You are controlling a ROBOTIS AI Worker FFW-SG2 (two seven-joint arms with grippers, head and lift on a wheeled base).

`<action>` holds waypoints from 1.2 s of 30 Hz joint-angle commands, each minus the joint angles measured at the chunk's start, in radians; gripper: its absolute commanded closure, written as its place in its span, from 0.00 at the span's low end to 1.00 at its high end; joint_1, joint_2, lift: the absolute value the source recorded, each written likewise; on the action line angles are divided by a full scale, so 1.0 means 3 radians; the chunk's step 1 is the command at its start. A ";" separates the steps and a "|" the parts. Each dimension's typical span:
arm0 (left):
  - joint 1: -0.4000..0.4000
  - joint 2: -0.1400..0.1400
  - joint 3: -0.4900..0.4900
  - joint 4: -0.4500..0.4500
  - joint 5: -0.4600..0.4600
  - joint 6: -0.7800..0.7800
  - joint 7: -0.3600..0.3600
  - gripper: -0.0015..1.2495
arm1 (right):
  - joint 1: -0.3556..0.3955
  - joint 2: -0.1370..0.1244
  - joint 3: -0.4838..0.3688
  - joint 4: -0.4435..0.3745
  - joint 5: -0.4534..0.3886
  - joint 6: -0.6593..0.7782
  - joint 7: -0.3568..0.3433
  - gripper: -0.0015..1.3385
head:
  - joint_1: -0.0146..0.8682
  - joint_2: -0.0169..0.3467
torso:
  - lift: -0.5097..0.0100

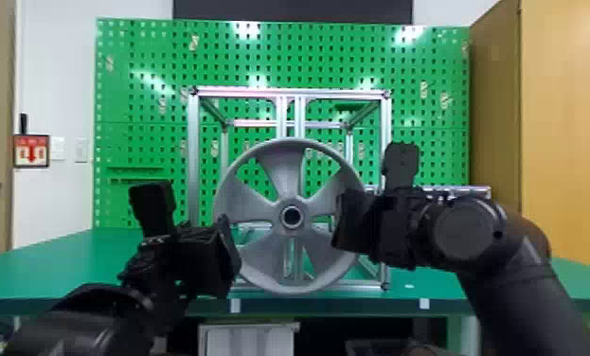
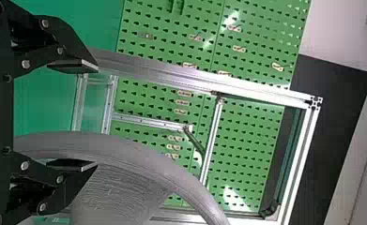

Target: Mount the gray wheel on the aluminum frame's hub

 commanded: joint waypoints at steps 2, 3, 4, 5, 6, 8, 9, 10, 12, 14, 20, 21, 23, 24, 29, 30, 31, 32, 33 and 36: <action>-0.0006 0.0000 -0.0032 -0.0001 0.0019 0.0000 -0.0008 0.40 | 0.0023 0.0005 0.0001 -0.0002 -0.0001 -0.0033 0.0025 0.45 | 0.01 0.06 | 0.02; -0.0006 -0.0005 -0.0043 -0.0001 0.0019 0.0000 -0.0028 0.39 | 0.0028 0.0005 0.0006 -0.0002 -0.0001 -0.0038 0.0040 0.44 | 0.01 0.06 | 0.02; -0.0006 -0.0005 -0.0048 -0.0001 0.0029 0.0000 -0.0038 0.38 | 0.0028 0.0005 0.0006 -0.0002 -0.0001 -0.0049 0.0040 0.43 | 0.01 0.06 | 0.02; -0.0011 0.0000 -0.0058 -0.0001 0.0029 0.0000 -0.0049 0.38 | 0.0033 0.0005 0.0006 -0.0002 -0.0001 -0.0049 0.0051 0.42 | 0.01 0.06 | 0.02; -0.0011 0.0000 -0.0063 -0.0001 0.0029 -0.0005 -0.0074 0.36 | 0.0033 0.0005 0.0006 -0.0002 -0.0001 -0.0049 0.0061 0.40 | 0.01 0.06 | 0.02; -0.0016 0.0000 -0.0068 -0.0006 0.0024 -0.0005 -0.0089 0.34 | 0.0038 0.0005 0.0006 -0.0002 -0.0001 -0.0059 0.0076 0.37 | 0.01 0.06 | 0.02; -0.0016 0.0000 -0.0068 -0.0006 0.0019 -0.0005 -0.0105 0.32 | 0.0038 0.0005 0.0006 -0.0002 -0.0001 -0.0064 0.0081 0.36 | 0.01 0.06 | 0.02; -0.0016 -0.0005 -0.0063 -0.0001 0.0013 -0.0005 -0.0115 0.30 | 0.0043 0.0005 0.0006 -0.0002 -0.0001 -0.0064 0.0086 0.35 | 0.01 0.06 | 0.02; -0.0016 0.0000 -0.0058 -0.0001 -0.0002 -0.0005 -0.0146 0.28 | 0.0043 0.0005 0.0006 -0.0002 -0.0001 -0.0074 0.0092 0.32 | 0.01 0.06 | 0.02; -0.0016 0.0000 -0.0058 -0.0006 -0.0027 -0.0020 -0.0182 0.24 | 0.0048 0.0005 0.0006 -0.0002 0.0004 -0.0084 0.0107 0.27 | 0.01 0.06 | 0.02; -0.0016 0.0000 -0.0058 -0.0006 -0.0058 -0.0061 -0.0243 0.15 | 0.0079 0.0005 0.0011 -0.0002 0.0040 -0.0156 0.0240 0.13 | 0.01 0.06 | 0.02; -0.0011 0.0000 -0.0053 -0.0006 -0.0058 -0.0061 -0.0243 0.15 | 0.0079 0.0005 0.0011 -0.0002 0.0040 -0.0151 0.0245 0.12 | 0.01 0.06 | 0.02; -0.0011 0.0000 -0.0053 -0.0006 -0.0058 -0.0072 -0.0248 0.14 | 0.0079 0.0005 0.0011 -0.0002 0.0040 -0.0156 0.0255 0.11 | 0.01 0.06 | 0.02; -0.0006 0.0000 -0.0053 -0.0006 -0.0058 -0.0072 -0.0248 0.14 | 0.0084 0.0005 0.0016 -0.0002 0.0040 -0.0156 0.0255 0.11 | 0.01 0.06 | 0.02; 0.0000 0.0000 -0.0053 -0.0006 -0.0058 -0.0077 -0.0253 0.13 | 0.0094 0.0005 0.0021 -0.0038 0.0050 -0.0156 0.0265 0.09 | 0.01 0.06 | 0.02; 0.0005 0.0000 -0.0053 -0.0006 -0.0058 -0.0072 -0.0253 0.12 | 0.0105 0.0005 0.0026 -0.0058 0.0055 -0.0156 0.0265 0.09 | 0.01 0.06 | 0.02; 0.0005 0.0000 -0.0048 -0.0006 -0.0058 -0.0077 -0.0248 0.12 | 0.0110 0.0005 0.0026 -0.0073 0.0050 -0.0156 0.0265 0.09 | 0.01 0.06 | 0.02; 0.0005 0.0000 -0.0048 -0.0006 -0.0058 -0.0077 -0.0253 0.12 | 0.0120 0.0005 0.0026 -0.0094 0.0050 -0.0156 0.0265 0.09 | 0.01 0.06 | 0.02; 0.0010 0.0000 -0.0048 -0.0012 -0.0058 -0.0077 -0.0253 0.12 | 0.0130 0.0005 0.0026 -0.0125 0.0050 -0.0156 0.0265 0.08 | 0.01 0.06 | 0.02; 0.0035 0.0000 -0.0027 -0.0042 -0.0053 -0.0072 -0.0253 0.12 | 0.0181 0.0005 0.0026 -0.0222 0.0050 -0.0156 0.0271 0.08 | 0.01 0.06 | 0.02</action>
